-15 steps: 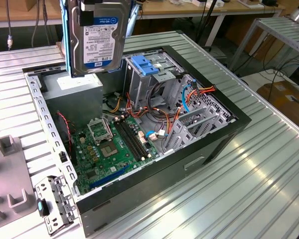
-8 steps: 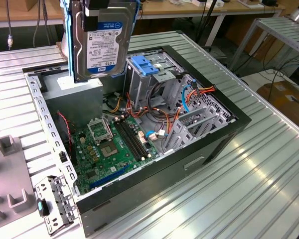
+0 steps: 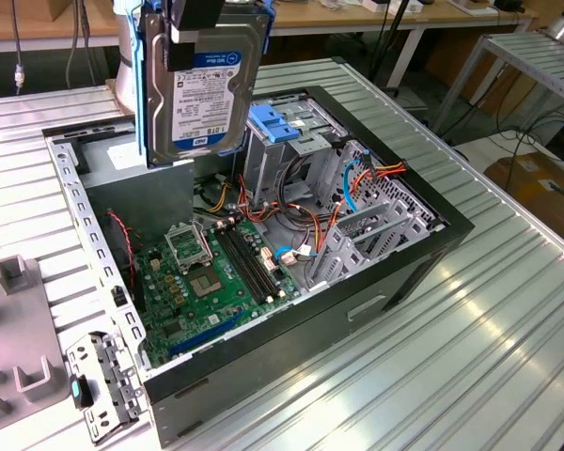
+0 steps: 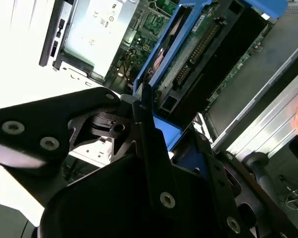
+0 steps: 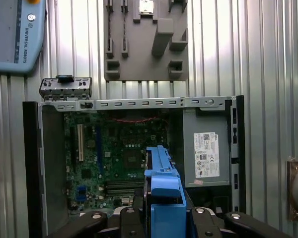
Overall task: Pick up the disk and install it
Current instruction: 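Insert the disk into the insertion slot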
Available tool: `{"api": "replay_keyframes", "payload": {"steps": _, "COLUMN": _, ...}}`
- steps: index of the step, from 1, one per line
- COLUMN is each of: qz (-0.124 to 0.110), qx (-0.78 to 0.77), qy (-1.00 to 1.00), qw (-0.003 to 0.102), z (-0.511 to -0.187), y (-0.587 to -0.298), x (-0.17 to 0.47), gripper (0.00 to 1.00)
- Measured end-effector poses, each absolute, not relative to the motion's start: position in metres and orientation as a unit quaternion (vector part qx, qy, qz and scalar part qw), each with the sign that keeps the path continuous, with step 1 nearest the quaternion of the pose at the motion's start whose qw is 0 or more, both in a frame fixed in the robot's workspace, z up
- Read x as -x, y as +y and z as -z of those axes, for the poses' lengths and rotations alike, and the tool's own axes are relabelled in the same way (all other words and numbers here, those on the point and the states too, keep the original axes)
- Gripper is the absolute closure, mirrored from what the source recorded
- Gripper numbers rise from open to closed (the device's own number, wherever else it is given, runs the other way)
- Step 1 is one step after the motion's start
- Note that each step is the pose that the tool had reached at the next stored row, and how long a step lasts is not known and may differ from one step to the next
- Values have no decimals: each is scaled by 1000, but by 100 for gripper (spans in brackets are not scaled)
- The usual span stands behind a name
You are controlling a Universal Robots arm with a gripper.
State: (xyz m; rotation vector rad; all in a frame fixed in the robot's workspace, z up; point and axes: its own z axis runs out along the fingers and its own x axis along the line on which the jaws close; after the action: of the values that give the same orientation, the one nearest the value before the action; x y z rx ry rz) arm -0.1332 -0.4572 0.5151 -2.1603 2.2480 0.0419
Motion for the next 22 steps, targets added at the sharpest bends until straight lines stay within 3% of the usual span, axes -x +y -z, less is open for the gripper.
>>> {"api": "replay_keyframes", "payload": {"steps": 9, "qz": -13, "qx": 693, "qy": 721, "qw": 12, "z": -513, "y": -484, "x": 129, "gripper": 63}}
{"api": "replay_keyframes", "payload": {"steps": 22, "qz": -13, "qx": 693, "qy": 721, "qw": 12, "z": -509, "y": -485, "x": 60, "gripper": 63}}
